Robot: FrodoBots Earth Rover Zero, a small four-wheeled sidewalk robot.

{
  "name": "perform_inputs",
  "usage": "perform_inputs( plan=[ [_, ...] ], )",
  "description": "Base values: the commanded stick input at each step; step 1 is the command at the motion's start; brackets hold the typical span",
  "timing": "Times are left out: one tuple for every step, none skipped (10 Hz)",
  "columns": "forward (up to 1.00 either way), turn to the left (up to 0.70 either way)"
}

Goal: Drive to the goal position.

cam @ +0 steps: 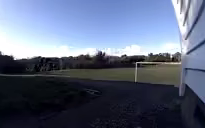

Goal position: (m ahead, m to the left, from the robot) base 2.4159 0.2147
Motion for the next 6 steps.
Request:
perform_inputs(
  plan=[
    [0.03, 0.00],
    [0.00, 0.00],
    [0.03, 0.00],
    [0.04, 0.00],
    [0.04, 0.00],
    [0.04, 0.00]
  ],
)
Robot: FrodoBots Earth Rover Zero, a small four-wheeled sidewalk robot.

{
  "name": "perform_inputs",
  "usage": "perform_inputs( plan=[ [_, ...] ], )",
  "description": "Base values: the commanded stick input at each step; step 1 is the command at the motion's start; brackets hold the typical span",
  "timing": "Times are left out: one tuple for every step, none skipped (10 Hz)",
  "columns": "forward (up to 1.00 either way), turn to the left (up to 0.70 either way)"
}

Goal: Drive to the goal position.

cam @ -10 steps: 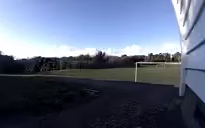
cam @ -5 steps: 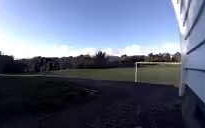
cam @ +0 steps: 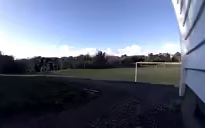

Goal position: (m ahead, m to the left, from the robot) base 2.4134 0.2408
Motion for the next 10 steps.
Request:
perform_inputs(
  plan=[
    [0.03, 0.00],
    [0.01, 0.00],
    [0.02, 0.00],
    [0.00, 0.00],
    [0.03, 0.00],
    [0.04, 0.00],
    [0.04, 0.00],
    [0.04, 0.00],
    [0.04, 0.00],
    [0.04, 0.00]
  ],
)
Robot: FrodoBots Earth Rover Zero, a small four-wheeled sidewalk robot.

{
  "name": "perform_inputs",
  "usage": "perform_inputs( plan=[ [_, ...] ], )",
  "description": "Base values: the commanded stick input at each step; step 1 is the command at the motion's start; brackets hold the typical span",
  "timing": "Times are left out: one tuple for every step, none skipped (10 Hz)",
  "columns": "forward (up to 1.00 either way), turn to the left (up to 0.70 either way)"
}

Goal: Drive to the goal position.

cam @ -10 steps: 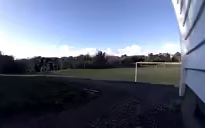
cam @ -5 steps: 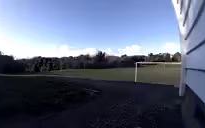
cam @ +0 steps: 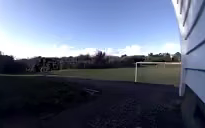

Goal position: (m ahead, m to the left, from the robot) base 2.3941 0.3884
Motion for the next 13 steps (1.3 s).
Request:
perform_inputs(
  plan=[
    [0.04, 0.00],
    [0.04, 0.00],
    [0.04, 0.00],
    [0.04, 0.00],
    [0.04, 0.00],
    [0.04, 0.00],
    [0.04, 0.00],
    [0.04, 0.00],
    [0.04, 0.00],
    [0.04, 0.00],
    [0.04, 0.00],
    [0.04, 0.00],
    [0.04, 0.00]
  ],
)
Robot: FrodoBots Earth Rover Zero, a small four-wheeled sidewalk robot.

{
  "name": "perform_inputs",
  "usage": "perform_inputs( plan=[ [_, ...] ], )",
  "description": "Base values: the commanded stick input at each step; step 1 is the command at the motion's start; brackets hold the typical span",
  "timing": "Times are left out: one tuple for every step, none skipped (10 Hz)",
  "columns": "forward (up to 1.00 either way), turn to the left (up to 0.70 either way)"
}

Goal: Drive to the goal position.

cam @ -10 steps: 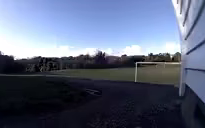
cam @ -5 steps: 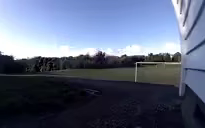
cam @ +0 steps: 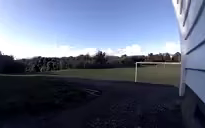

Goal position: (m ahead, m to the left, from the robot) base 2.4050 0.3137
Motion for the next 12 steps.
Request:
perform_inputs(
  plan=[
    [0.04, 0.00],
    [0.04, 0.00],
    [0.04, 0.00],
    [0.02, 0.00],
    [0.04, 0.00],
    [0.04, 0.00],
    [0.04, 0.00],
    [0.04, 0.00],
    [0.04, 0.00],
    [0.04, 0.00],
    [0.04, 0.00],
    [0.04, 0.00]
  ],
)
